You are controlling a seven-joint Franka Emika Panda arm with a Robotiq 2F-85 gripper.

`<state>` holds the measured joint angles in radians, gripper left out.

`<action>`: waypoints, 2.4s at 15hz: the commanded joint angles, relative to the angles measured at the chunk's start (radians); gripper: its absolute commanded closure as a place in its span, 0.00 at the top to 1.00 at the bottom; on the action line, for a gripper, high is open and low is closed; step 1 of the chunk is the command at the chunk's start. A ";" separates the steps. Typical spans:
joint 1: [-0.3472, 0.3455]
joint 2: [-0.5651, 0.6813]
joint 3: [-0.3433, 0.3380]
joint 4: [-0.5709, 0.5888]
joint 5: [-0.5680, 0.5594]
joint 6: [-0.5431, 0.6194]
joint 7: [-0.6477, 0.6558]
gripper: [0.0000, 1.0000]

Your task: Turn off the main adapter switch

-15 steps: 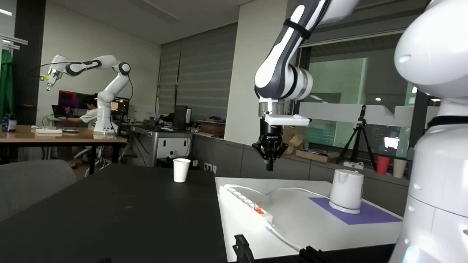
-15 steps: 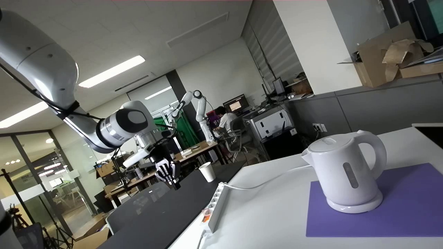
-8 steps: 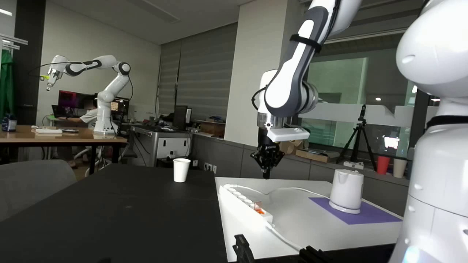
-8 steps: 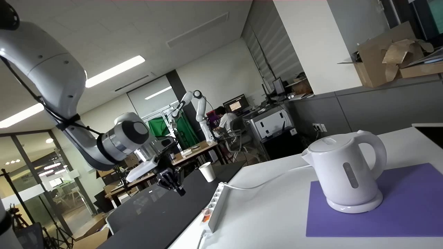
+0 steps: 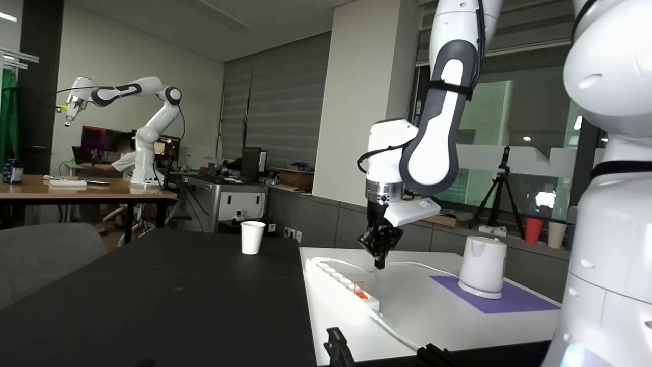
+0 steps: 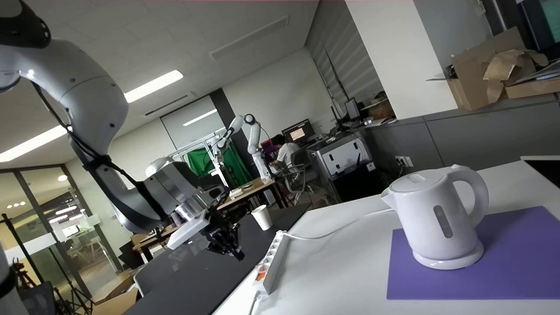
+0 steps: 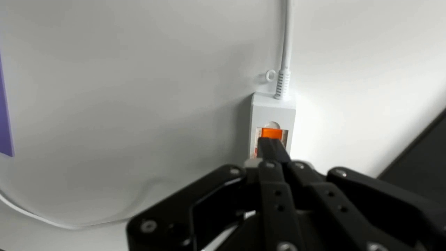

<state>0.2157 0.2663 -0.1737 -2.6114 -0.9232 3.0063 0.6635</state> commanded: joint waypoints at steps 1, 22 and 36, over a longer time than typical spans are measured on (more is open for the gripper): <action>0.056 0.098 -0.060 0.068 -0.084 0.047 0.107 0.00; 0.096 0.218 -0.081 0.129 -0.046 0.082 0.090 0.00; 0.276 0.357 -0.239 0.235 -0.051 0.139 0.121 0.00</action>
<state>0.4558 0.5827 -0.3782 -2.4095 -0.9632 3.1163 0.7454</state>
